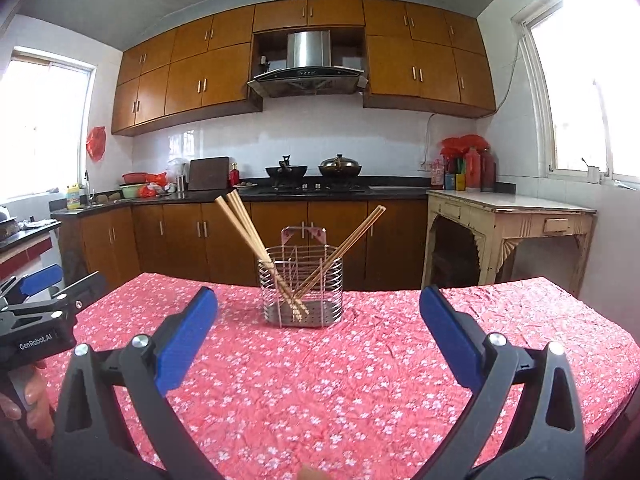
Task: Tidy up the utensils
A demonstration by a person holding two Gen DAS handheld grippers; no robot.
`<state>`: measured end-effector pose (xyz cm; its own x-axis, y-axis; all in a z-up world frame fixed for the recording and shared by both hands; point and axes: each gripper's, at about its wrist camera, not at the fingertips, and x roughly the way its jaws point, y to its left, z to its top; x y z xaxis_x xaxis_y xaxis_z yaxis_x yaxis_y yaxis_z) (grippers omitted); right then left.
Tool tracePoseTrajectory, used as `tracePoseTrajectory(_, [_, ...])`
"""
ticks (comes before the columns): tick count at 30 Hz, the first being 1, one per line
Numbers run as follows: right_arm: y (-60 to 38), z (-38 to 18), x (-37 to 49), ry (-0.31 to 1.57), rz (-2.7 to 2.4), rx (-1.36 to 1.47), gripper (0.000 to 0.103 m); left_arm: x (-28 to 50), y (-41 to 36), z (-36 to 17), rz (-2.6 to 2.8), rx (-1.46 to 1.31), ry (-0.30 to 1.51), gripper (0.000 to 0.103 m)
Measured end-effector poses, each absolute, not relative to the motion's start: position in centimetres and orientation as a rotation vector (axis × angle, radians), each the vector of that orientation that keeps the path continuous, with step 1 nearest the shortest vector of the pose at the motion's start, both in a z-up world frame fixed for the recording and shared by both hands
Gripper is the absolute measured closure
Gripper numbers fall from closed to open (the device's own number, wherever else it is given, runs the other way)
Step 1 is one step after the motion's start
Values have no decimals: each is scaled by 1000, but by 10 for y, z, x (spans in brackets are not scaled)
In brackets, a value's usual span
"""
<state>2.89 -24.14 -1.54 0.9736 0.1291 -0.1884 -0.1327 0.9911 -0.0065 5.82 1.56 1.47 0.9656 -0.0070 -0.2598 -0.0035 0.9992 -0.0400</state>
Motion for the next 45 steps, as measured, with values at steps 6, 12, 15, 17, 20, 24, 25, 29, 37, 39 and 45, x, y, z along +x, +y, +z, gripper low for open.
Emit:
tracePoseTrajectory(6, [-241,-17,24,174,120,-31,4,56,15,11,-11,-38,260,2])
tracePoseTrajectory(12, [-243,-17,20,172,119,-18,4,52,19,13,-20,-62,244,2])
tracePoseTrajectory(15, [-242,-18,20,172,125,-15,4,51,17,14,-16,-55,236,2])
tracePoseTrajectory(17, [-242,-18,21,172,126,-18,4,50,16,14,-22,-53,231,2])
tracePoseTrajectory(20, [-242,-19,21,176,128,-14,4,49,13,14,-27,-43,226,2])
tracePoseTrajectory(24, [-243,-18,22,176,129,-6,4,48,11,16,-32,-38,222,2])
tracePoseTrajectory(25, [-242,-18,22,176,128,-5,4,48,11,15,-32,-41,221,2])
tracePoseTrajectory(29, [-243,-18,22,173,127,-3,4,48,11,15,-31,-44,220,2])
tracePoseTrajectory(37, [-244,-19,20,173,129,3,4,48,12,16,-29,-50,212,2])
tracePoseTrajectory(39, [-244,-19,21,174,130,5,4,48,12,16,-28,-49,213,2])
tracePoseTrajectory(45, [-244,-18,21,173,128,5,4,48,12,16,-32,-48,215,2])
